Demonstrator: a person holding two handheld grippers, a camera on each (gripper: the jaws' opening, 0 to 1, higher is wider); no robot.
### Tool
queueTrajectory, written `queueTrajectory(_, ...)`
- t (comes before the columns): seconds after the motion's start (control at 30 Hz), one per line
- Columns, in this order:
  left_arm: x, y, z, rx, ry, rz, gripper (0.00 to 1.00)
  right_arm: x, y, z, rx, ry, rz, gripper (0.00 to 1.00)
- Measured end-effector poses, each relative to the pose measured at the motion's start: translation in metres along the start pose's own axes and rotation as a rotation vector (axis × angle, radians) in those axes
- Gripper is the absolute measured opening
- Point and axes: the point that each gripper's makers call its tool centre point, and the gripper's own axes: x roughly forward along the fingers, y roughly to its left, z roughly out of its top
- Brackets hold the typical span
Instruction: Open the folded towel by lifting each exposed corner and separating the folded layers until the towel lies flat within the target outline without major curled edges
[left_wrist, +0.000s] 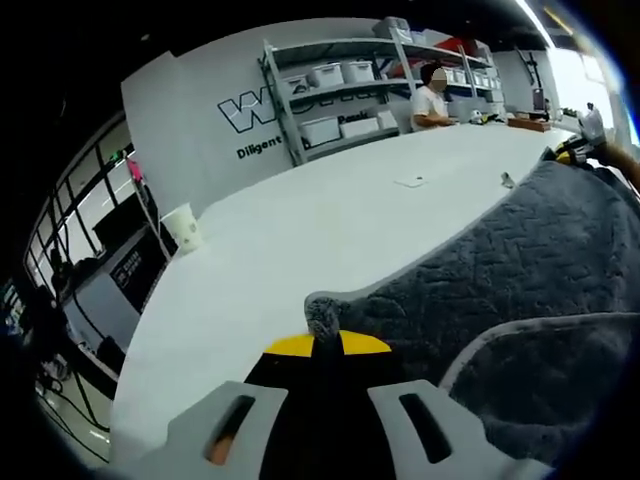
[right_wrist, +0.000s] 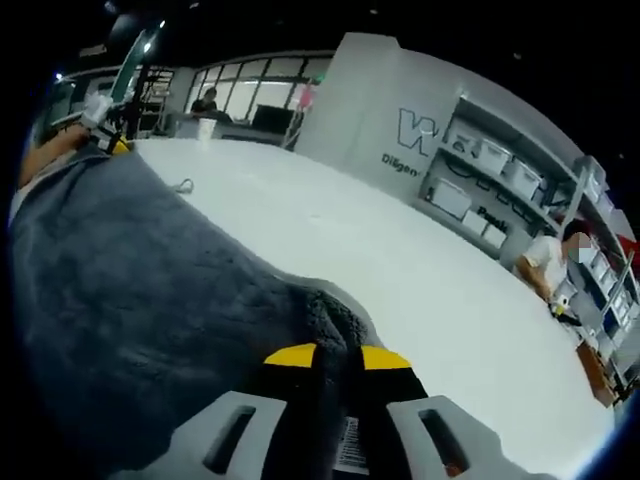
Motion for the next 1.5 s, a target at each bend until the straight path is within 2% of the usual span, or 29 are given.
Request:
queueTrajectory(0.17,0.0,-0.001,0.002,0.011,-0.011,0.021,0.08,-0.002,0.001,0.001,-0.031,0.002,-0.035,0.09)
queueTrajectory(0.23,-0.001,-0.001,0.003,0.004,-0.022,0.027,0.12,-0.002,-0.001,0.0,-0.025,0.008,-0.043,0.1)
queueTrajectory(0.33,-0.004,0.0,0.007,-0.062,-0.054,0.02,0.24,-0.005,-0.002,0.0,-0.003,0.014,-0.054,0.14)
queueTrajectory(0.47,-0.011,-0.003,0.009,-0.114,-0.077,-0.003,0.37,-0.011,-0.012,-0.001,0.006,0.023,-0.115,0.31)
queueTrajectory(0.6,-0.019,0.0,0.013,-0.133,-0.101,0.015,0.46,-0.022,-0.021,-0.003,0.011,0.04,-0.16,0.52)
queueTrajectory(0.67,-0.023,0.002,0.022,-0.168,-0.149,0.014,0.55,-0.027,-0.025,-0.006,0.024,0.048,-0.176,0.6)
queueTrajectory(0.73,-0.029,0.004,0.029,-0.209,-0.18,0.009,0.65,-0.032,-0.025,-0.008,0.041,0.05,-0.177,0.66)
queueTrajectory(0.93,-0.041,0.006,0.038,-0.235,-0.204,-0.002,0.77,-0.043,-0.029,-0.016,0.121,0.07,-0.17,0.87)
queueTrajectory(1.03,-0.041,-0.002,0.037,-0.276,-0.205,-0.059,0.92,-0.045,-0.027,-0.02,0.157,0.065,-0.156,0.94)
queueTrajectory(1.1,-0.041,-0.004,0.037,-0.293,-0.21,-0.08,0.97,-0.046,-0.027,-0.022,0.182,0.07,-0.147,1.0)
queueTrajectory(1.27,-0.043,-0.012,0.034,-0.307,-0.201,-0.128,1.0,-0.05,-0.021,-0.021,0.197,0.087,-0.127,0.99)
queueTrajectory(1.5,-0.054,-0.018,0.038,-0.338,-0.225,-0.17,1.0,-0.059,-0.012,-0.011,0.258,0.059,-0.09,0.99)
